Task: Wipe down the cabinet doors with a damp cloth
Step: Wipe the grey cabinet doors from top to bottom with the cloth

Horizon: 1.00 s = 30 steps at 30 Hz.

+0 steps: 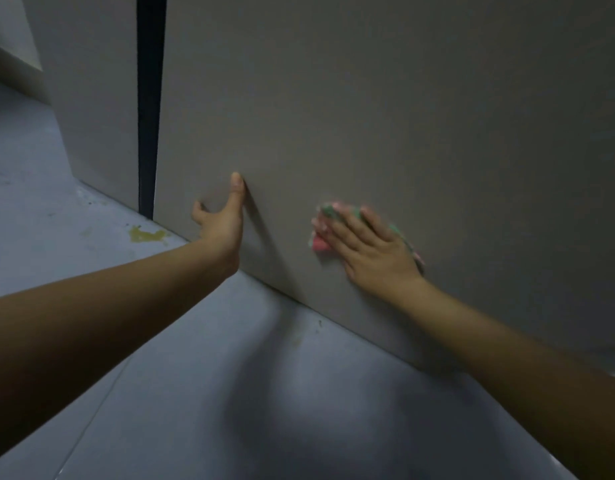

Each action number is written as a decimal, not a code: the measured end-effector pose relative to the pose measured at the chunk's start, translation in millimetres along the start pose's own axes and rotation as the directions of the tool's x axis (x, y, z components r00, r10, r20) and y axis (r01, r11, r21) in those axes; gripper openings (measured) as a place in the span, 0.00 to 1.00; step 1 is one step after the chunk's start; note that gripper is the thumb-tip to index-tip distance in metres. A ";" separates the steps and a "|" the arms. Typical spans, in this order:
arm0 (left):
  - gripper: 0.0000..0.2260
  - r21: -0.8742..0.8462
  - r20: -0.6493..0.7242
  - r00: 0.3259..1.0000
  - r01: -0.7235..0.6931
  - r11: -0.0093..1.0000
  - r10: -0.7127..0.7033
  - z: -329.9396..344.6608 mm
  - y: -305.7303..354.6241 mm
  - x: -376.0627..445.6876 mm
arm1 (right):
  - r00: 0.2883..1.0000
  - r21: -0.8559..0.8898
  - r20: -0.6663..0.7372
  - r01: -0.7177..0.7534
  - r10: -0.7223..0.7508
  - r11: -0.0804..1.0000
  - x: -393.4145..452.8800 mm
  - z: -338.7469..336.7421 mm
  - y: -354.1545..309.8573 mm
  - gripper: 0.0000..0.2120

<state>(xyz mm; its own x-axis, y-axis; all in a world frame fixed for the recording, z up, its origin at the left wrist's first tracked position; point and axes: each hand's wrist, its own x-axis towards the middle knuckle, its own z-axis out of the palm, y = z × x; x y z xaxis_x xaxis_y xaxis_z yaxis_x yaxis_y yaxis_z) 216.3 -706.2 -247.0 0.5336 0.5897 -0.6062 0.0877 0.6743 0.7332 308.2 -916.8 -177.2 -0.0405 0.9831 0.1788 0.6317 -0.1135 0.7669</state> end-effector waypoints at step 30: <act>0.34 -0.184 0.115 0.993 -0.008 0.983 0.029 5.2 21.2 -23.2 | 0.995 -0.031 -0.103 -0.018 0.015 0.999 134.6 -15.5 -5.4 0.27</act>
<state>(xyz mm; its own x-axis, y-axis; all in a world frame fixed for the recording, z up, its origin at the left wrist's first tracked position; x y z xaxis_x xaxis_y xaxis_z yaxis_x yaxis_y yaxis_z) 210.2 -707.9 -215.8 0.6289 0.5545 -0.5451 -0.0725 0.7398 0.6689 287.3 -786.1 -147.7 -0.1110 0.9611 0.2528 0.6083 -0.1354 0.7821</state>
